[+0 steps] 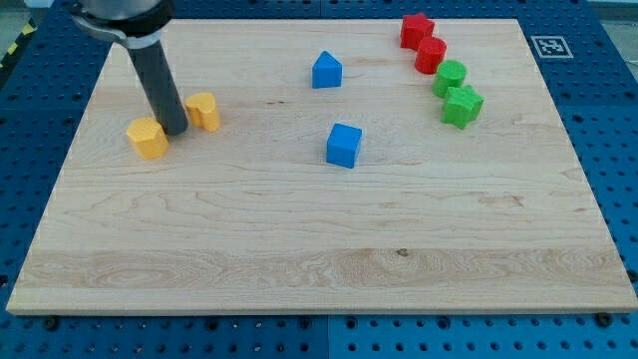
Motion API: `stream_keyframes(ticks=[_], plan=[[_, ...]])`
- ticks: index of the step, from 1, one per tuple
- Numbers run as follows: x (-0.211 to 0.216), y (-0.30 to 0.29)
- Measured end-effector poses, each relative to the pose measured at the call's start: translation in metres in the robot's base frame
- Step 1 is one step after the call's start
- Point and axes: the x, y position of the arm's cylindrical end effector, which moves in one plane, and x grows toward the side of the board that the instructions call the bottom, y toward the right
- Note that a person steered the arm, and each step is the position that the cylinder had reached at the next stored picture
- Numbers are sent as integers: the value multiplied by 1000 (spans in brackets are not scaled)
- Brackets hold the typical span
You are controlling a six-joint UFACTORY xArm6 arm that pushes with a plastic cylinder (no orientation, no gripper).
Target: Move the yellow heart towards the blue triangle
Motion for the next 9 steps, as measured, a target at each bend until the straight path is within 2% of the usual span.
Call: stream_keyframes(ticks=[1,6,9], plan=[[-4,16],[-47,12],[-59,33]])
